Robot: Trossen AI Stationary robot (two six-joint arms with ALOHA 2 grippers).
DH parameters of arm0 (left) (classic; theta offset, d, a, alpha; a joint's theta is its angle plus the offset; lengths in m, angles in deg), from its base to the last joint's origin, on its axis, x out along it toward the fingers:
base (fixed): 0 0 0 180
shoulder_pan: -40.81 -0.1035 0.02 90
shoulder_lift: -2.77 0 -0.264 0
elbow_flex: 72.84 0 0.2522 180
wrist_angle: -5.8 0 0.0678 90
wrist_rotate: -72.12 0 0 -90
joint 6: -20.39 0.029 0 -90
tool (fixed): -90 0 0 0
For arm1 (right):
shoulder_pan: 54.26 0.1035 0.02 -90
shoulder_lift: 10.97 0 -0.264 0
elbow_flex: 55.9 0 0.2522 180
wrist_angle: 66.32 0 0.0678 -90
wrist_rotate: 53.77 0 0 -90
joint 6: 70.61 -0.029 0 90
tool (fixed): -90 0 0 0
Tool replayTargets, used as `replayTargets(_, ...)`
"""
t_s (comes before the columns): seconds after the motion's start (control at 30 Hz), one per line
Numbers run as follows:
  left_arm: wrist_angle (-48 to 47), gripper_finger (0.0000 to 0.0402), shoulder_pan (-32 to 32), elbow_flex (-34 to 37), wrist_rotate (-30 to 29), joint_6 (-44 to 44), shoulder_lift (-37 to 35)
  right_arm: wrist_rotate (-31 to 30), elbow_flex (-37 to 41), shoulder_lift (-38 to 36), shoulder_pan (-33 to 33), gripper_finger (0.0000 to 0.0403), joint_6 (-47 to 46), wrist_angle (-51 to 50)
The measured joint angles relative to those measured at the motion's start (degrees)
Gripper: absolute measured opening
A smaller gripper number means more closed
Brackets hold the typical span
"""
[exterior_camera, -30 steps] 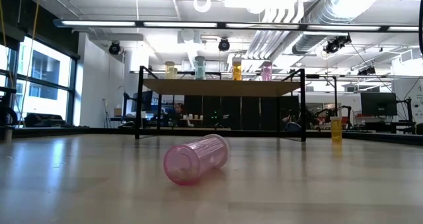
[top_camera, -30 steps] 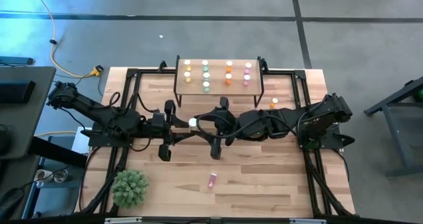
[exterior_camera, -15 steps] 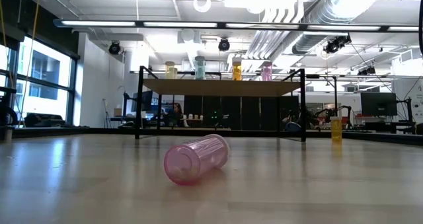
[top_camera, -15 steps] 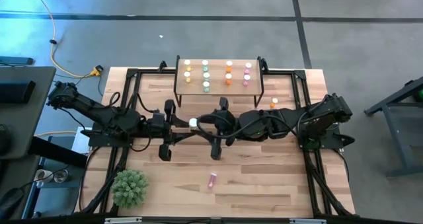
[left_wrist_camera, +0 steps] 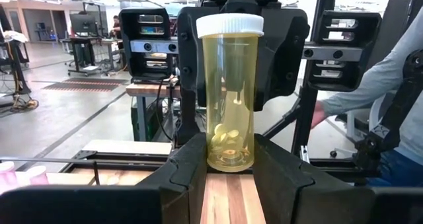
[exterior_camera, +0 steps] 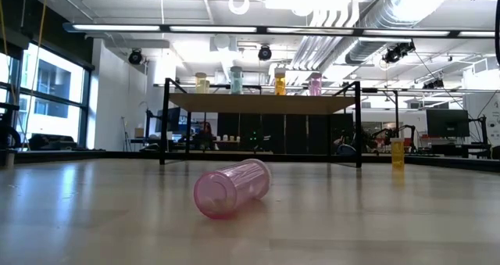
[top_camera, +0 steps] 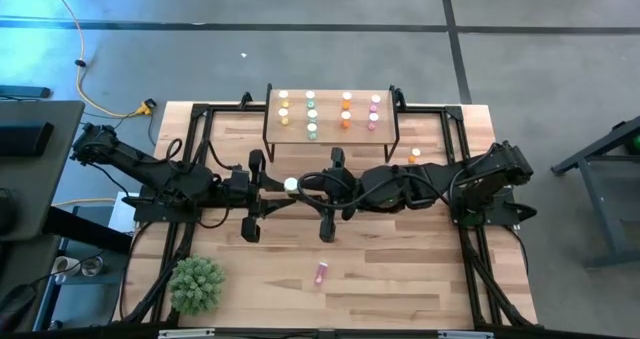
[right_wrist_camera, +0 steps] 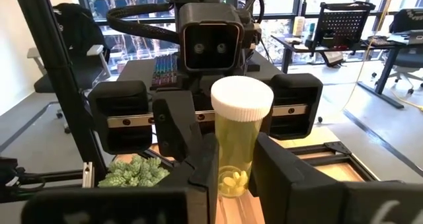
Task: Pick and place medicine bottles onto shelf by color
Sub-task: Put the yellow pill bottle on the shelf aligned with the other yellow pill bottles
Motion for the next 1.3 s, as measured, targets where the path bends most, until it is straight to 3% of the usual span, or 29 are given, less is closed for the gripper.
replayTargets(0.3, -2.5, 0.0105, 0.0, 0.0, -1.6, -1.0, 0.0, 0.0, 0.0, 0.1, -0.2, 0.0056, -0.5, -1.6)
replayTargets(0.63, -5.3, 0.0188, 0.0, 0.0, -3.5, -1.4, 0.0, -0.7, 0.0, 0.0, -0.7, 0.0056, -3.7, -4.7)
replayTargets(0.87, -12.5, 0.0237, 0.0, 0.0, -7.5, -8.1, -2.0, -2.9, 0.0, 0.0, -1.2, 0.0056, -8.0, -10.7)
replayTargets(1.1, -21.8, 0.0237, 0.0, 0.0, -7.4, -14.9, -7.1, -2.6, 0.0, 0.3, -3.2, 0.0056, -14.2, -18.2)
replayTargets(1.3, -31.5, 0.0232, 0.0, 0.0, -6.9, -19.0, -11.0, 2.5, 0.0, 2.4, -5.0, 0.0056, -18.1, -20.5)
